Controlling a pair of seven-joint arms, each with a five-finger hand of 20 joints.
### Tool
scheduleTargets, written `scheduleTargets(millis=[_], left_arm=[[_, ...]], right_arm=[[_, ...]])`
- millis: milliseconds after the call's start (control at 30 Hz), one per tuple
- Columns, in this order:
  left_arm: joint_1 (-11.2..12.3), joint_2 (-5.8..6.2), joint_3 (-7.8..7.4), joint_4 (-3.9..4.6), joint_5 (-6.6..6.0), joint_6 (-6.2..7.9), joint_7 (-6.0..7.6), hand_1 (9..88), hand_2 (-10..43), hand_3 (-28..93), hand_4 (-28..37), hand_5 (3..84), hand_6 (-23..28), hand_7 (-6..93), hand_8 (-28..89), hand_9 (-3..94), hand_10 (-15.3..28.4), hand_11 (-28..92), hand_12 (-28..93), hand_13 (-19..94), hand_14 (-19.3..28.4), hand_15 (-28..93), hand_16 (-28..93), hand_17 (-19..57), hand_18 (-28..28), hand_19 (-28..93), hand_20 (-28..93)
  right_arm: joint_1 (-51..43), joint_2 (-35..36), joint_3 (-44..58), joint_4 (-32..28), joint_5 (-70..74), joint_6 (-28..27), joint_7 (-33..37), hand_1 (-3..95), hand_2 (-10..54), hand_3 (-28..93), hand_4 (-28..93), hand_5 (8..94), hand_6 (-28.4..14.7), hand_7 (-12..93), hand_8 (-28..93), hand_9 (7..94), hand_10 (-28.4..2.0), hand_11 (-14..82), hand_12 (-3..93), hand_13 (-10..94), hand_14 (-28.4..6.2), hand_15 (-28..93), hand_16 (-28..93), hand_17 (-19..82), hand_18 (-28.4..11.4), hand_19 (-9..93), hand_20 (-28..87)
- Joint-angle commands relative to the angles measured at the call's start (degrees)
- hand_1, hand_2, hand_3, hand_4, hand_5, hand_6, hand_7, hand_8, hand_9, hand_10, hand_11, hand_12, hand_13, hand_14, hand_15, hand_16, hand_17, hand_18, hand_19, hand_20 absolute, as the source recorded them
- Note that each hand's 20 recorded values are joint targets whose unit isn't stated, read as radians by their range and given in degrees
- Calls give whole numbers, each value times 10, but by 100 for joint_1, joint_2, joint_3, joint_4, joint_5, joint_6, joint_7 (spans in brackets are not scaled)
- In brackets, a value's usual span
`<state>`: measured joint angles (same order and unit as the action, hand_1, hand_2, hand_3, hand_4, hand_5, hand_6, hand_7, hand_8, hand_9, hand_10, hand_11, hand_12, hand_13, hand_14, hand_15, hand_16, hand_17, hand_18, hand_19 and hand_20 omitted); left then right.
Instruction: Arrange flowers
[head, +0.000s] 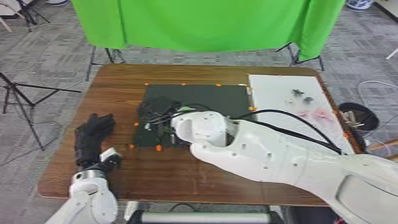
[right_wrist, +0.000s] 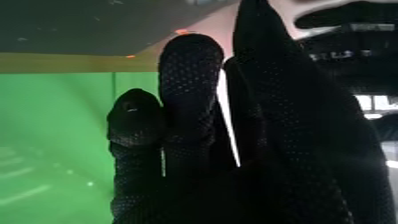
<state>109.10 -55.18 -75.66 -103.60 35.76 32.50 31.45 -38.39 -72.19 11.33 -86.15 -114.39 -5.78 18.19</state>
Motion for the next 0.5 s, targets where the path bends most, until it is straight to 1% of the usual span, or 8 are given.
scheduleTargets(millis=[33,233,300,333,367,433,467,500], left_arm=[[269,-139,-172,-91,29,-176,-147,244,119,673,-258,607,92,129,-35,517,200,343,111,399,218,477,-122,108,161,381,123],[443,-122,-320,-191,23,-83,-147,224,117,695,-277,554,44,178,-72,509,162,310,113,413,193,385,-72,128,152,333,140],[511,-96,-384,-231,-28,-64,-107,218,116,708,-280,545,34,188,-77,507,155,298,113,417,187,367,-65,131,151,323,149],[526,-109,-438,-245,11,-51,-127,216,115,712,-281,541,31,192,-80,507,151,292,113,420,184,358,-61,134,151,319,153],[552,-76,-481,-275,-3,-37,-104,218,111,716,-281,540,30,194,-83,506,148,288,114,421,182,351,-58,137,151,315,157],[637,-61,-644,-334,199,-4,-159,272,64,717,-245,537,27,200,-87,505,147,284,119,422,178,336,-46,145,150,303,173],[682,-62,-783,-362,336,-99,-165,300,38,717,-223,536,26,202,-88,505,146,284,120,423,176,332,-42,147,150,302,182],[748,-76,-928,-411,466,-141,-171,326,13,719,-205,535,25,203,-89,502,145,283,120,422,173,328,-41,150,150,303,188]], right_arm=[[210,424,732,-664,553,-462,25,737,-95,385,-3,456,-5,160,-76,425,-119,65,177,727,-35,607,303,515,-118,904,466],[160,1277,1532,-1306,721,-192,58,563,-95,643,-144,466,-9,165,-77,445,-141,70,179,757,-43,576,318,522,-136,916,427],[114,1563,1795,-1460,757,-98,85,517,-95,683,-157,469,-9,162,-76,452,-142,70,181,763,-50,578,308,523,-138,918,423],[65,1714,1941,-1540,789,-88,85,494,-95,704,-165,471,-9,160,-76,458,-143,70,182,768,-54,581,298,524,-138,919,419],[20,1857,2080,-1612,814,-85,99,483,-95,713,-170,472,-10,159,-75,460,-143,70,182,771,-57,583,290,524,-138,920,418],[-173,2110,2419,-1744,841,-107,123,458,-95,724,-169,474,-9,156,-75,463,-145,69,183,777,-62,588,272,524,-138,921,417],[-303,2227,2591,-1808,856,-57,143,453,-95,724,-168,475,-10,155,-74,466,-147,68,184,776,-62,590,266,524,-138,921,417],[-432,2318,2756,-1846,891,-11,141,450,-95,725,-168,477,-10,153,-73,467,-147,68,184,776,-62,592,261,524,-138,921,416]])
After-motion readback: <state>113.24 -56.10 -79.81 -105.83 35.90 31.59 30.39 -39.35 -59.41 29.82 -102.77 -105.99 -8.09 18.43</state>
